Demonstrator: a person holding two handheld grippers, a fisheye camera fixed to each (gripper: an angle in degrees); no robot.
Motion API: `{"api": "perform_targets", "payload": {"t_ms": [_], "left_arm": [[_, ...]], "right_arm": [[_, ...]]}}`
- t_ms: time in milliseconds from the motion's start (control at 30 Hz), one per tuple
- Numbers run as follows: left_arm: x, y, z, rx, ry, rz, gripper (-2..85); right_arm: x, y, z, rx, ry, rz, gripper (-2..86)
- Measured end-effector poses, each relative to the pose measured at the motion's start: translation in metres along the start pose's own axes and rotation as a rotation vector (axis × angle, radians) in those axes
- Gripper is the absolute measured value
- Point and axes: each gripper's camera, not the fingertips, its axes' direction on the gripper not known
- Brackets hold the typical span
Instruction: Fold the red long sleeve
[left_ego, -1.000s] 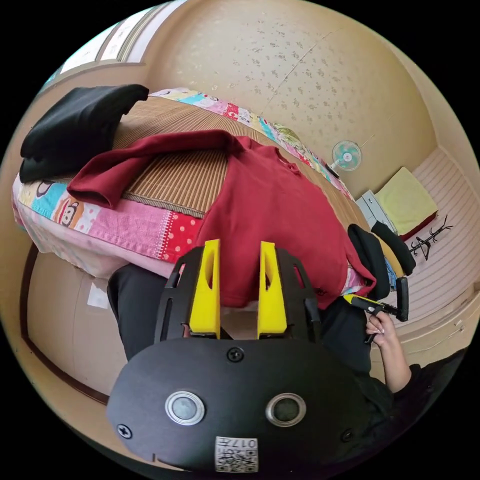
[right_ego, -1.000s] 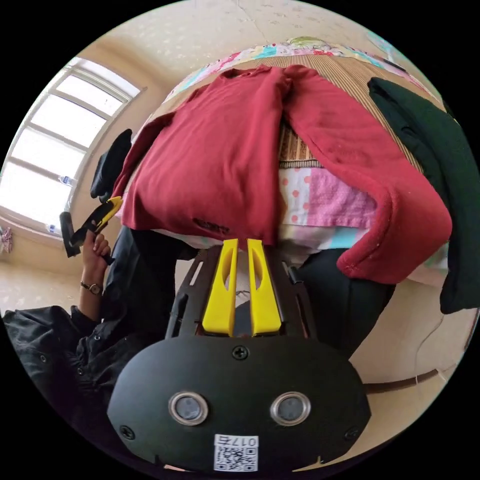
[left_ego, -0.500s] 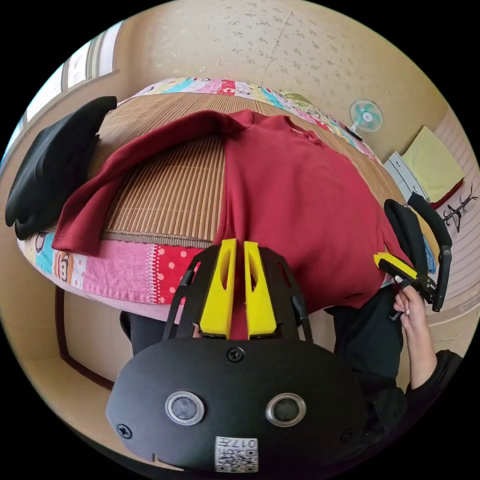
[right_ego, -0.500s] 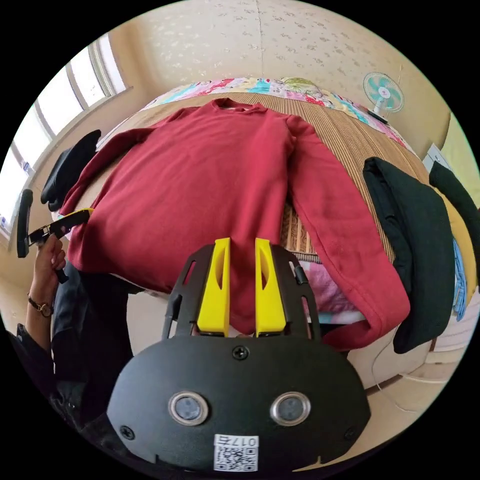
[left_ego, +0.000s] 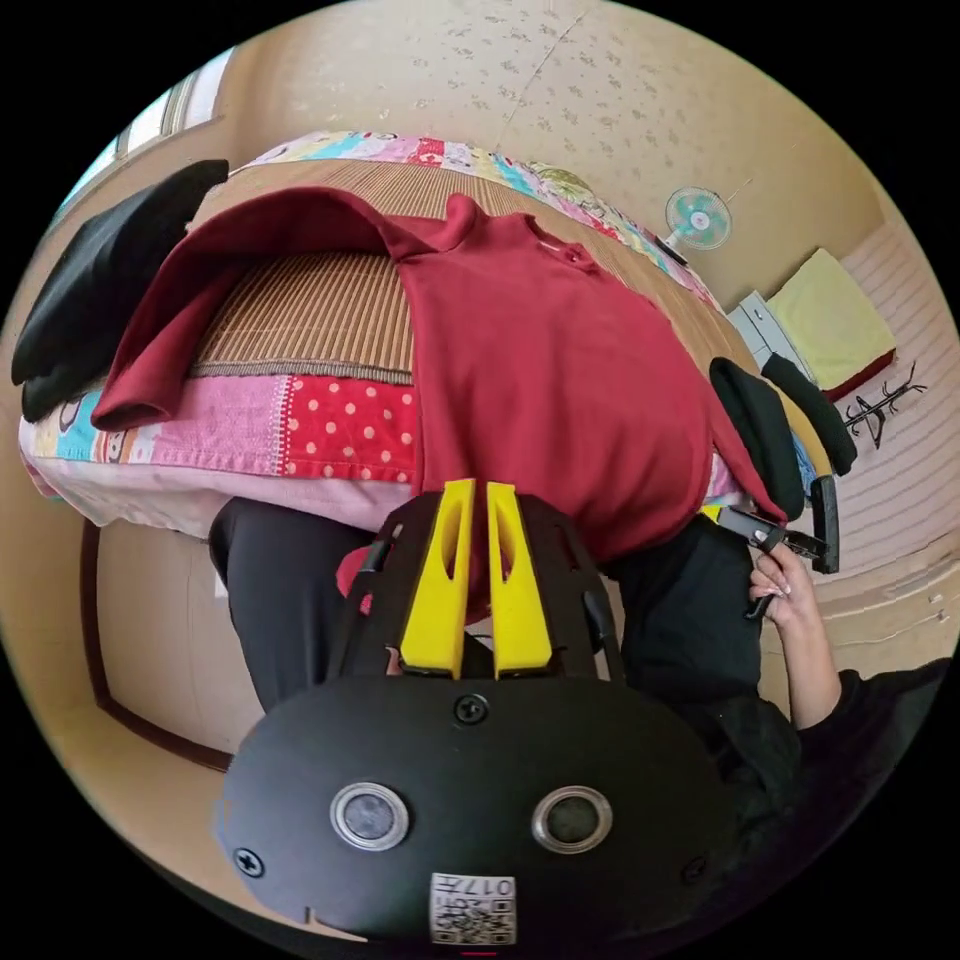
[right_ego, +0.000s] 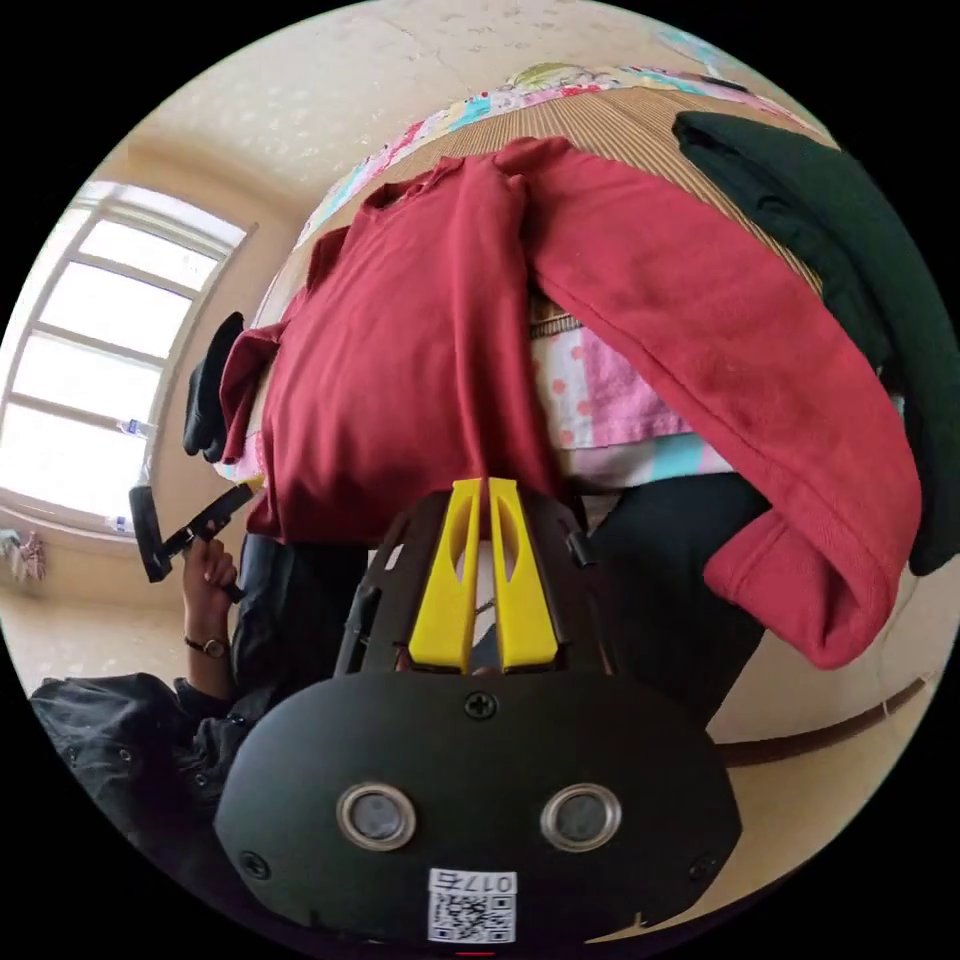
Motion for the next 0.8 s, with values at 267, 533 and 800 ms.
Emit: {"api": "perform_targets", "payload": {"t_ms": [267,533,800], "left_arm": [[-0.005,-0.055,0.036,0.114,0.015,0.086,2.2],[-0.006,-0.021,0.084,0.245,-0.114,0.115,-0.7],[-0.065,-0.017,0.086,0.299,0.139,0.025,-0.9]], "right_arm": [[0.168,0.056,-0.114,0.491,-0.736,0.666,8.3],[0.203,0.063,-0.080,0.441,-0.969,0.999,12.6],[0.210,0.069,-0.136,0.779,-0.639,1.054,2.6]]}}
